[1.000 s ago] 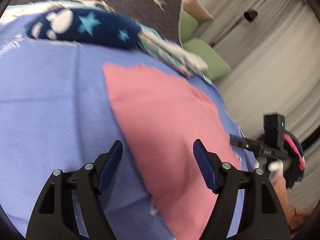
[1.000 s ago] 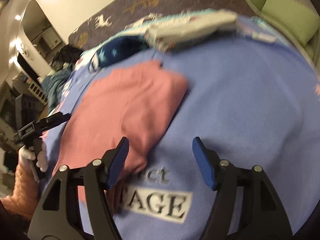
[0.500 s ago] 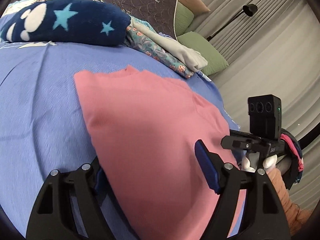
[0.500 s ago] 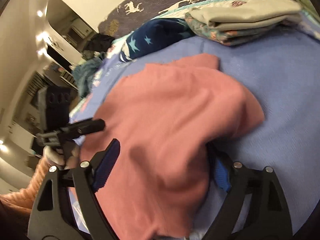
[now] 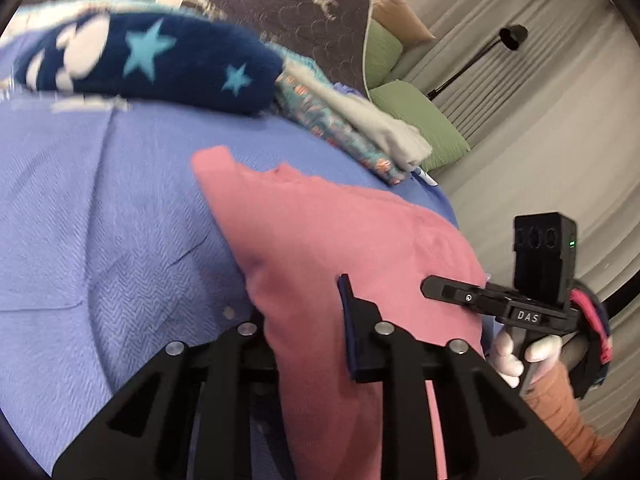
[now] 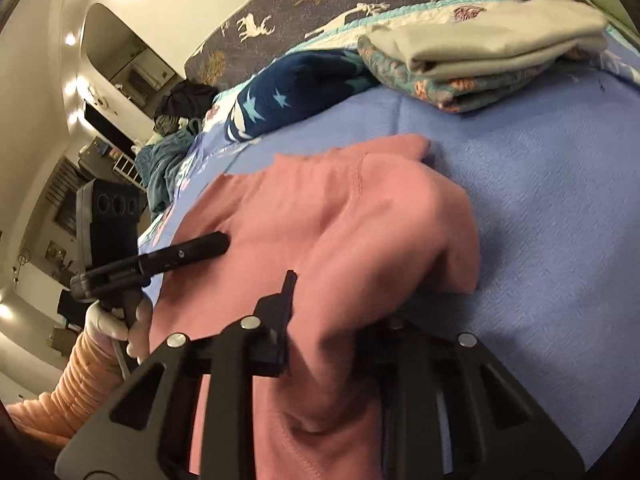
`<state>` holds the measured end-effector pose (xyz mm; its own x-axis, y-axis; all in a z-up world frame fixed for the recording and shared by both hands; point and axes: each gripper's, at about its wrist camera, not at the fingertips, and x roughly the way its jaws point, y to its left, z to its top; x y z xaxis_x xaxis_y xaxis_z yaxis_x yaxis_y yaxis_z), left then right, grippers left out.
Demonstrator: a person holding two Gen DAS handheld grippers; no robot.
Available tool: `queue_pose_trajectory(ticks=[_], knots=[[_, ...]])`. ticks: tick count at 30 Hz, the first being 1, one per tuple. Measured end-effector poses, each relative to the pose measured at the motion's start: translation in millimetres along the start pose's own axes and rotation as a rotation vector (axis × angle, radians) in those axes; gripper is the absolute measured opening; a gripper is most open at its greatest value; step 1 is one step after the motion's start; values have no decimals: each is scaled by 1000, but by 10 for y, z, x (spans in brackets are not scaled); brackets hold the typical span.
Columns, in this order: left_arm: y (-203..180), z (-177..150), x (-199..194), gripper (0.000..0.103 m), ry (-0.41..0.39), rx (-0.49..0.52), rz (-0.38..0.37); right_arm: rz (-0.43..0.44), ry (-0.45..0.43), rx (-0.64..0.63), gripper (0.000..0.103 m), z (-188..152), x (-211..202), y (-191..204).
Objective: Fold small clothes
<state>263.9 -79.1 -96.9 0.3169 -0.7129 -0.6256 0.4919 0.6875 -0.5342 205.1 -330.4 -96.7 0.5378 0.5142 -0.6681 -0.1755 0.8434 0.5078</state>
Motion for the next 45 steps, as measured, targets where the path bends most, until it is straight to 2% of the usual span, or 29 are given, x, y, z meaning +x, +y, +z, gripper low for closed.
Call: queue_pose_trajectory(ticks=[8, 14, 17, 20, 28, 35, 45], knots=[[-823, 81, -701, 20, -144, 184, 0, -61, -189, -140, 23, -72, -760, 557], [-1414, 29, -1124, 19, -243, 298, -4, -205, -389, -266, 22, -226, -1433, 1038], [-1651, 13, -1234, 19, -270, 342, -15, -300, -467, -337, 22, -330, -1729, 1271], [-1864, 30, -1279, 19, -283, 376, -22, -358, -521, -369, 22, -391, -1929, 1362], [-2330, 195, -1154, 18, -286, 458, -15, -415, -604, -378, 22, -394, -2311, 1259], [-2731, 640, -911, 18, -298, 551, 38, -464, -642, -356, 22, 114, -2402, 960], [-2927, 1494, -435, 17, -308, 595, 126, -541, -688, -332, 22, 1228, -2237, 530]])
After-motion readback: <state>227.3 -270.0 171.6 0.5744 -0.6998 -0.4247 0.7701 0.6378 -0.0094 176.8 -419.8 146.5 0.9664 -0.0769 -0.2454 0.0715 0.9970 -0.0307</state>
